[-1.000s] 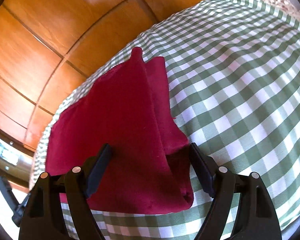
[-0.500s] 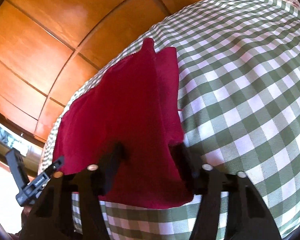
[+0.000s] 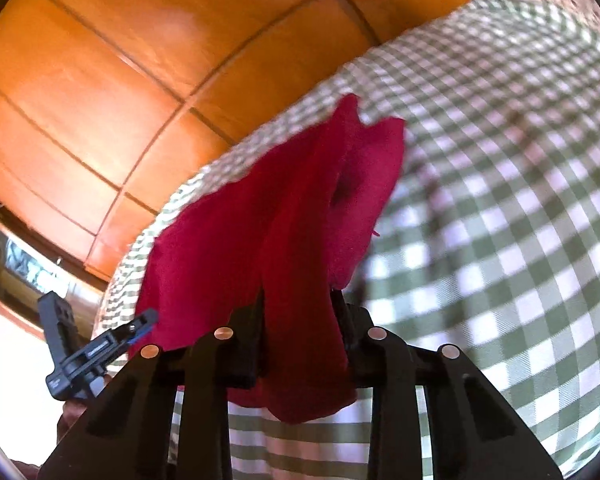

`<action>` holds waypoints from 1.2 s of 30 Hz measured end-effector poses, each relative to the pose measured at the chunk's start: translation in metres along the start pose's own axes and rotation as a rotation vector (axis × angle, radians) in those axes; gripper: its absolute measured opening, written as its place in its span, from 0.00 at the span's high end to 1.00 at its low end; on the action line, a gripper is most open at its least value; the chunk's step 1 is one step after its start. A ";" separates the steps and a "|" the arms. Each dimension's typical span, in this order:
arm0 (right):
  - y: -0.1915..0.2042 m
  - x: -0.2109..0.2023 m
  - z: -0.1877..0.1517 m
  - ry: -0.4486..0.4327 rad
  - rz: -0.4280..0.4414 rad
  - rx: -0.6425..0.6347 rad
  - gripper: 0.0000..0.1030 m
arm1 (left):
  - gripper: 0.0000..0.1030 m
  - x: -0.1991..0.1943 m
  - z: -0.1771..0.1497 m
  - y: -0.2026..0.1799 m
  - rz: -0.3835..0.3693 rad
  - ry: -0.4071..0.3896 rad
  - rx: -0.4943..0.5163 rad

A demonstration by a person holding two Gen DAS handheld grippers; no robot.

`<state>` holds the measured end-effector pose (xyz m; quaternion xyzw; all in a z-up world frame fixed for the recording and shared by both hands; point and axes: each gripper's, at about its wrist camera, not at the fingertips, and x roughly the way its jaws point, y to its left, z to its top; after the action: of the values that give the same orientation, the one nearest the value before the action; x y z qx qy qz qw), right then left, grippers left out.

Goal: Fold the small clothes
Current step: 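Lift the sweater with the right tool while the left tool grasps it too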

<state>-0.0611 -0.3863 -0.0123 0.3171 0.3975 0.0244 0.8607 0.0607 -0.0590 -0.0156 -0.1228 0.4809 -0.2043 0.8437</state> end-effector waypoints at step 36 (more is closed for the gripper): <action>0.189 0.082 -0.079 0.003 -0.189 -0.881 0.72 | 0.25 0.020 0.070 -0.061 -0.377 0.232 0.133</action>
<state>-0.0208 -0.1703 0.0018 -0.1176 0.3775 0.1129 0.9115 0.1158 -0.1213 0.0292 -0.1305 0.5287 -0.4024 0.7359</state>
